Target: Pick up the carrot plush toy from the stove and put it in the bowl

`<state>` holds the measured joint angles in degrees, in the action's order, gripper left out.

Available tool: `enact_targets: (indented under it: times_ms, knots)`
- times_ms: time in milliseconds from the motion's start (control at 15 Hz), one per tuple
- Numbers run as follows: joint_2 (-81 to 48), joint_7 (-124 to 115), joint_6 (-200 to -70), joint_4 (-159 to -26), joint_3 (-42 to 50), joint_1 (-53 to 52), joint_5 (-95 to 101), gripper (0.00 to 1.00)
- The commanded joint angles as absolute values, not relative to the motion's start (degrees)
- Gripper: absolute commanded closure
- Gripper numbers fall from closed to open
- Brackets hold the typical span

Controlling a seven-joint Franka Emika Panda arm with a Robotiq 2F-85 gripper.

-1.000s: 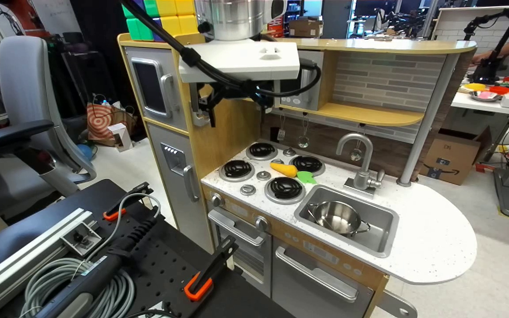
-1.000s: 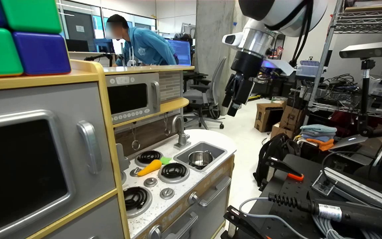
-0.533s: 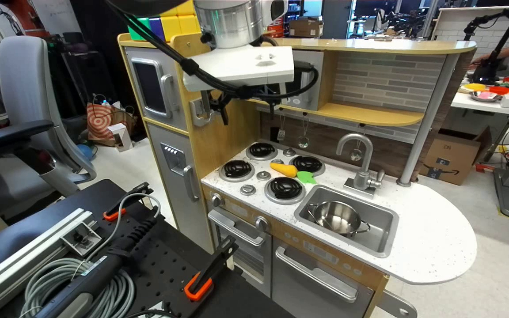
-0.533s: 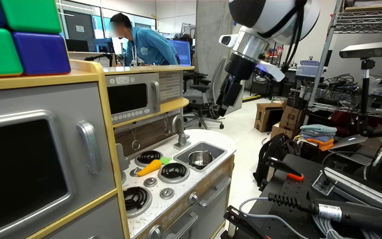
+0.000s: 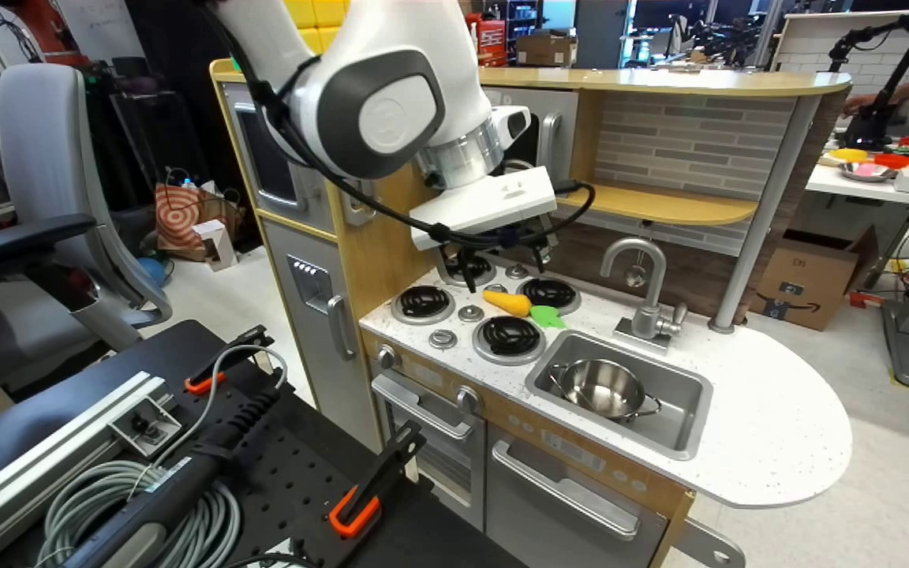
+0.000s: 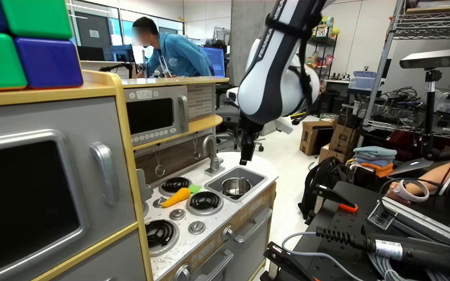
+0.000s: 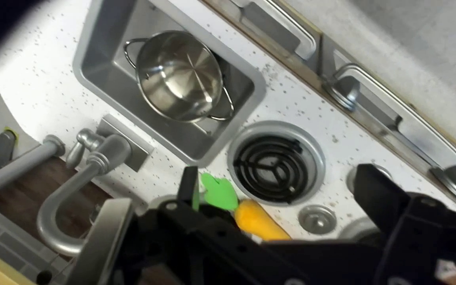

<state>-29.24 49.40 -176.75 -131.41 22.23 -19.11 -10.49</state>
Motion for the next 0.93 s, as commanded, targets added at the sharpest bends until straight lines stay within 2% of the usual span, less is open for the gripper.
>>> enact_targets:
  times_ms: [0,67,133,400,533,600,667,867]
  knots:
    - [-41.77,41.57,-168.91,-116.81,32.89,-29.69,-7.84,0.00]
    - [-44.19,40.26,-166.66,-113.30,33.82,-30.70,-7.90,0.00]
    - [-45.10,32.50,-164.95,-109.99,31.68,-27.57,1.09,0.00]
    - [-50.06,21.34,-156.56,-95.93,24.17,-21.01,14.57,0.00]
    - [-54.38,25.81,-151.61,-89.54,24.38,-21.59,8.91,0.00]
    - [-54.11,21.96,-147.92,-86.47,19.33,-16.55,16.57,0.00]
    - [-49.59,19.92,-152.76,-94.32,19.96,-18.09,18.63,0.00]
    - [-50.44,18.28,-151.80,-92.76,17.63,-15.89,21.85,0.00]
